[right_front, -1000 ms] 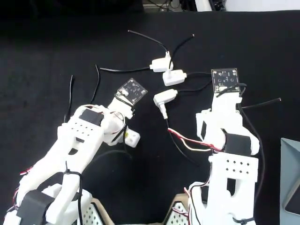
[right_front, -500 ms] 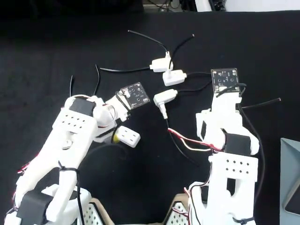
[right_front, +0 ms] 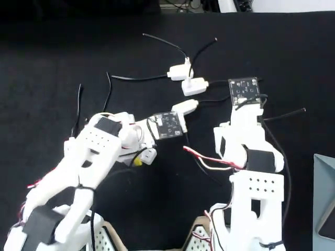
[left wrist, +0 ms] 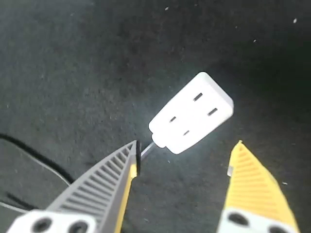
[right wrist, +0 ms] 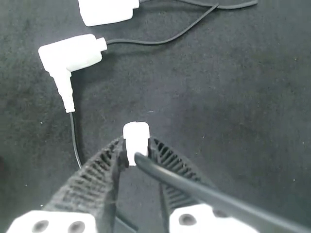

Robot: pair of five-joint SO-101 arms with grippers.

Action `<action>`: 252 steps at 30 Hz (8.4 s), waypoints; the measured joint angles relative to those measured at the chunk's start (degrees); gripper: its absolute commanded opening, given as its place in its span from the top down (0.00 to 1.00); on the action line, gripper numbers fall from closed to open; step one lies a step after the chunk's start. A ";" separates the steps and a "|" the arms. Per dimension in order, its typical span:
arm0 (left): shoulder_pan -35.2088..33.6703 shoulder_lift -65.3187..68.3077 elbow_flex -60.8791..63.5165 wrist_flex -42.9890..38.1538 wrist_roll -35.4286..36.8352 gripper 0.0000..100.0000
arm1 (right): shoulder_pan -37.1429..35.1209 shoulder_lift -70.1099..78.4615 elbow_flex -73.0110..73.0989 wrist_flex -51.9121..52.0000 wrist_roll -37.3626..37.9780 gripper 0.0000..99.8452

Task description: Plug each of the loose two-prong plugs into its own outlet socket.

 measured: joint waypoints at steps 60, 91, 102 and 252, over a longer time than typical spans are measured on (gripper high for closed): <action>-28.48 -45.19 21.27 8.00 46.86 0.72 | -29.27 4.66 0.00 -11.34 -6.68 0.99; -29.80 -52.22 33.32 2.64 47.56 0.72 | -37.19 46.51 -15.82 -25.67 4.13 0.99; -29.80 -52.22 33.32 2.64 47.56 0.72 | -35.08 46.77 -16.35 -25.85 4.13 0.99; -29.10 30.51 -21.80 6.15 20.48 0.88 | -21.27 20.57 -8.62 -11.60 -4.75 0.99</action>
